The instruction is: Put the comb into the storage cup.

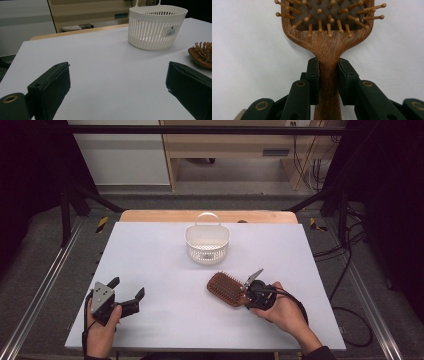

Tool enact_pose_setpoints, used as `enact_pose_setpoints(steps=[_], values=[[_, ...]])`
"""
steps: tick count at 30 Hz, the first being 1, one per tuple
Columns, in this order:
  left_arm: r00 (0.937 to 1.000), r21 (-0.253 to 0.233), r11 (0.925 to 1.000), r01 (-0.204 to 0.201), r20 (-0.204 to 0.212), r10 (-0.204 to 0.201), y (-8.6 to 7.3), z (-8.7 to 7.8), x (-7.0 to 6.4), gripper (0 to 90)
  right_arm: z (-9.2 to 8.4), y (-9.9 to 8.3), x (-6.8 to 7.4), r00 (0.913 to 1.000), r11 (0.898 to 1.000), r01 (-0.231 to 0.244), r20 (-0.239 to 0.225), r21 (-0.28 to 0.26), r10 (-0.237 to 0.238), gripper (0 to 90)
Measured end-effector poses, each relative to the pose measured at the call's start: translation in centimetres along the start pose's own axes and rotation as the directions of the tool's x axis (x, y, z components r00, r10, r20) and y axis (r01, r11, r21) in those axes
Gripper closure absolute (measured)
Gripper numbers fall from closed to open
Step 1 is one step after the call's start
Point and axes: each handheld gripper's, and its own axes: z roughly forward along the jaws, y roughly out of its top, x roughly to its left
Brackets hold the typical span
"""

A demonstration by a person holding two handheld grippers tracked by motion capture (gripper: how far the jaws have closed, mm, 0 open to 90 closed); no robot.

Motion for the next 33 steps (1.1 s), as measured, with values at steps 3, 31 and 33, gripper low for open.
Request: enact_pose_setpoints(steps=[3,31,33], values=[[1.0,-0.009,0.9999,-0.005,0.005,0.005,0.2,0.0,-0.3,5.8,-0.2,-0.3,-0.2,0.9999,0.999,-0.001,-0.01,-0.05,0.001,73.1],[0.9775,-0.159,0.9872,0.002,0.209,0.032,6.7,2.7,-7.4,5.3,-3.6,0.1,1.1,0.9992,0.854,-0.012,0.026,-0.52,0.03,73.2],[0.9734,-0.163,0.9866,0.006,0.227,0.031,8.0,3.5,-7.7,5.2,-4.0,0.5,1.2,0.999,0.843,-0.012,0.029,-0.538,0.033,73.2]])
